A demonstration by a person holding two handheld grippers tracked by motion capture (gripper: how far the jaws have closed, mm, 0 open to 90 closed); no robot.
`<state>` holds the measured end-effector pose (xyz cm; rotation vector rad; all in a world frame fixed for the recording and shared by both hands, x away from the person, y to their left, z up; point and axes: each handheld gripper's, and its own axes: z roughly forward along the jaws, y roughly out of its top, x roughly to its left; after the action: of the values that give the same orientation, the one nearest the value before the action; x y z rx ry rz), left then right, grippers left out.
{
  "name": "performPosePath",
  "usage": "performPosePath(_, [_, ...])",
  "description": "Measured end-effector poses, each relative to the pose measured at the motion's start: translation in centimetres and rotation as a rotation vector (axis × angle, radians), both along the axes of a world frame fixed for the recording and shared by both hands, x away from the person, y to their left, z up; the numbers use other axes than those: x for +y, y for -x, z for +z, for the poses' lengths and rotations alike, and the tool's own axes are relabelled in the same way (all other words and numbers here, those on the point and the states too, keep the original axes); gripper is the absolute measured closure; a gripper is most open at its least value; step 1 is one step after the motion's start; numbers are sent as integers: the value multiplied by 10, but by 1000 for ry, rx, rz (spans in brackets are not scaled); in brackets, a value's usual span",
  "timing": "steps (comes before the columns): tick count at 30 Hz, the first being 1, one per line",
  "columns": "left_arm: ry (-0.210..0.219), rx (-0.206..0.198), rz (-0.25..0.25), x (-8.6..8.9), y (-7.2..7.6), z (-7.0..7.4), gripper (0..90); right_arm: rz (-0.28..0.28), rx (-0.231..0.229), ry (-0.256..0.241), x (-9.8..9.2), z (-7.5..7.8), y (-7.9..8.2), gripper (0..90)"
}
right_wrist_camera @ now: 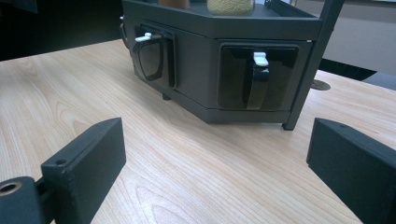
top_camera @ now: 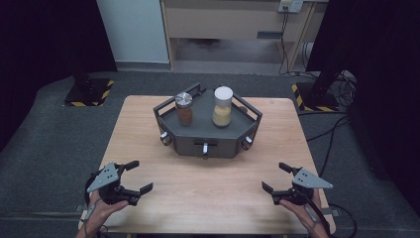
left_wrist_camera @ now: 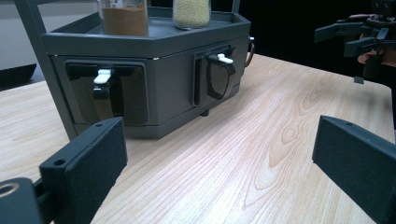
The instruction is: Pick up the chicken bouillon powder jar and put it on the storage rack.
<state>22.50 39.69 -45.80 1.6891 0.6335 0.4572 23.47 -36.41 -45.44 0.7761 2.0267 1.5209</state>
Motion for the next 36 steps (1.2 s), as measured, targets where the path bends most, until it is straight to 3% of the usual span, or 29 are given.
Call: performPosePath(36, [-6,-3,1,0,-1,0,19,3,10,-3,-1,-2,-1,55])
